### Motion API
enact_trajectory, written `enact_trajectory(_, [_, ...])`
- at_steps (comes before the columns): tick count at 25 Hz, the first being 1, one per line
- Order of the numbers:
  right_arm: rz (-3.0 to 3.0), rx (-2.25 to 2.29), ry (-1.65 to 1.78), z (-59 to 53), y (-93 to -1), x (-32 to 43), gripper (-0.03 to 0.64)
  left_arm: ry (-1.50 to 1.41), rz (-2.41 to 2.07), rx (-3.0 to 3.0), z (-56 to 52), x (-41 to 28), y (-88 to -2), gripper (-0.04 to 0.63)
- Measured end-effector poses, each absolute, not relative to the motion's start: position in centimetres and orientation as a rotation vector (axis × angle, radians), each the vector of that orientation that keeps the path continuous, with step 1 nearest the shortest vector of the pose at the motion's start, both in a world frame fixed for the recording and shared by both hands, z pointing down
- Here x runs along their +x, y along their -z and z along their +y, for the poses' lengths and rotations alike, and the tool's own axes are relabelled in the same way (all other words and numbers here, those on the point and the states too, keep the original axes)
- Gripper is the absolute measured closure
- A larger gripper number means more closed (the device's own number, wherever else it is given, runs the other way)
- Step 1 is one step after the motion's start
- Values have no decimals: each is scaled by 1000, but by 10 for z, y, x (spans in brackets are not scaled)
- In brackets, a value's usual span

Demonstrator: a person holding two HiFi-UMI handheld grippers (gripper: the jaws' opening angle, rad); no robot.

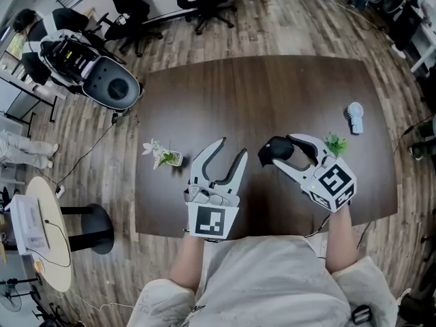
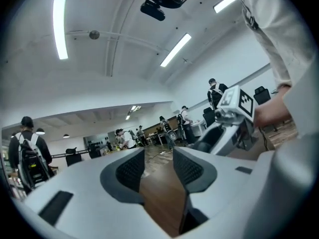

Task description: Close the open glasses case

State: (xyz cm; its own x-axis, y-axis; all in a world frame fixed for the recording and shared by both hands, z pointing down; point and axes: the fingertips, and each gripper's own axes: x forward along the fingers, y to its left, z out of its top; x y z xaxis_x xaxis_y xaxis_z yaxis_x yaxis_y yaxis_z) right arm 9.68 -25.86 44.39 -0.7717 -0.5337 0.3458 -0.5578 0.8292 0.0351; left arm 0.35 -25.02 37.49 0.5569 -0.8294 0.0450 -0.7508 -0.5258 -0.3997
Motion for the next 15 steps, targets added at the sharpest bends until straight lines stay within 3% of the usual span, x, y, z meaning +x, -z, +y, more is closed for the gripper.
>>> enact_trajectory(7, [-2419,910,-289,-274,-526,91,353,87,1682,-2518,-262,-31,-381,577])
enact_trajectory(15, [-2222,945,-379,-290,-567,68,356,187,1805,-2545,-264,-53,-412,592])
